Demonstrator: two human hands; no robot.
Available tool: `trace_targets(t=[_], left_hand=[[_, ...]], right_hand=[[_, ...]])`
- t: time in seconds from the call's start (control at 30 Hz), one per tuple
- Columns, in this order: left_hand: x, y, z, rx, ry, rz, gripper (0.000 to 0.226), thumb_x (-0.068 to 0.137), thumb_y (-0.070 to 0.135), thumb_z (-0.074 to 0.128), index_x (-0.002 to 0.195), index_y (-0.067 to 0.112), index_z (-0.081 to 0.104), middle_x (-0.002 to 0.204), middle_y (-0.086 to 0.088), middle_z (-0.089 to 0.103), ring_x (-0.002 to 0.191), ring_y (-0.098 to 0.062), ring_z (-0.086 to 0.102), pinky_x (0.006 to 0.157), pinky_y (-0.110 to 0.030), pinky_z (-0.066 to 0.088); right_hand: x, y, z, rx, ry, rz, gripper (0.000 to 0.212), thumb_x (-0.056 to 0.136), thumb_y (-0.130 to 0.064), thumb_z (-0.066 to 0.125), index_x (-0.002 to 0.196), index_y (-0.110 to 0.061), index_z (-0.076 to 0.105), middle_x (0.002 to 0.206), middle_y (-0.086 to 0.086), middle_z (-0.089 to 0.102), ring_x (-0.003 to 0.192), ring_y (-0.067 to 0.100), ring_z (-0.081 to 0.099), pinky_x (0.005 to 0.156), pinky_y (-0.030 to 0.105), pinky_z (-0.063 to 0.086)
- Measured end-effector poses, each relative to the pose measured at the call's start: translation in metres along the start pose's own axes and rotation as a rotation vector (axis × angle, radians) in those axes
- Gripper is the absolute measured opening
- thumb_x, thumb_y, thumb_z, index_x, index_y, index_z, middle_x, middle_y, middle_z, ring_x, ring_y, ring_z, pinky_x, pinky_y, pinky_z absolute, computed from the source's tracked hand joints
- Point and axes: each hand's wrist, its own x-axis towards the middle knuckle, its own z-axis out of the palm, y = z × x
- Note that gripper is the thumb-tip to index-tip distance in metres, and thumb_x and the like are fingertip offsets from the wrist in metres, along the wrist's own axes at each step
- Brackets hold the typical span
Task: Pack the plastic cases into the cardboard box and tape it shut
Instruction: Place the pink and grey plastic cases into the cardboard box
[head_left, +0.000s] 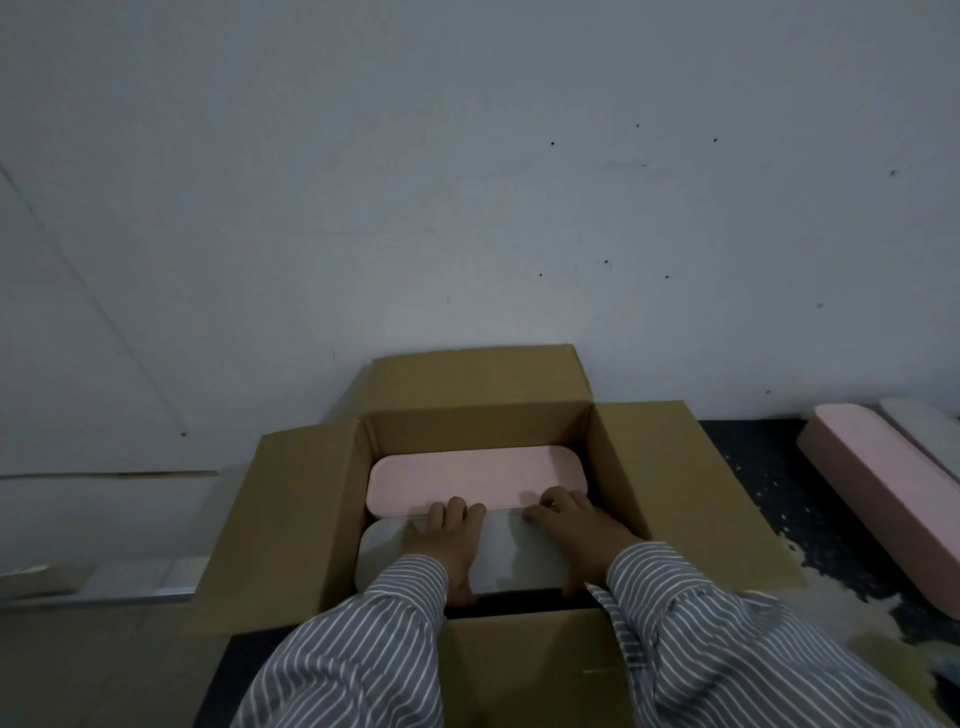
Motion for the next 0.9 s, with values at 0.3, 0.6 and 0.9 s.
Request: trace_targets(t=[0.3,0.6,0.9], left_hand=[[-0.003,0.006,-0.014,0.002,0.062,-0.038,0.088,0.068,0.071,0.054,0.137,0.026,0.024,0.139,-0.004,0.028,0.13,-0.028,0.026,0.107,-0.056,0.021],[0.01,0.103,-0.07,-0.117,0.364,0.166,0.069,0.08,0.051,0.053,0.137,0.024,0.026,0.141,-0.001,0.023,0.133,-0.027,0.017,0.111,-0.058,0.013],[0.041,0.261,-0.105,0.032,0.467,0.419,0.067,0.08,0.047,0.055,0.137,0.023,0.028,0.141,-0.003,0.025,0.132,-0.027,0.02,0.11,-0.05,0.019]], right_hand=[[-0.009,0.004,-0.021,0.187,0.127,0.015,0.087,0.074,-0.034,0.074,0.144,-0.02,0.023,0.15,0.006,0.019,0.138,0.028,0.02,0.113,0.043,0.03],[-0.055,0.056,-0.053,0.257,0.442,0.044,0.059,0.079,-0.024,0.064,0.132,-0.016,0.041,0.138,0.005,0.039,0.128,0.025,0.037,0.102,0.037,0.04],[-0.147,0.185,-0.044,0.309,0.507,0.349,0.062,0.08,-0.031,0.061,0.135,-0.016,0.037,0.137,0.007,0.04,0.126,0.027,0.036,0.101,0.039,0.04]])
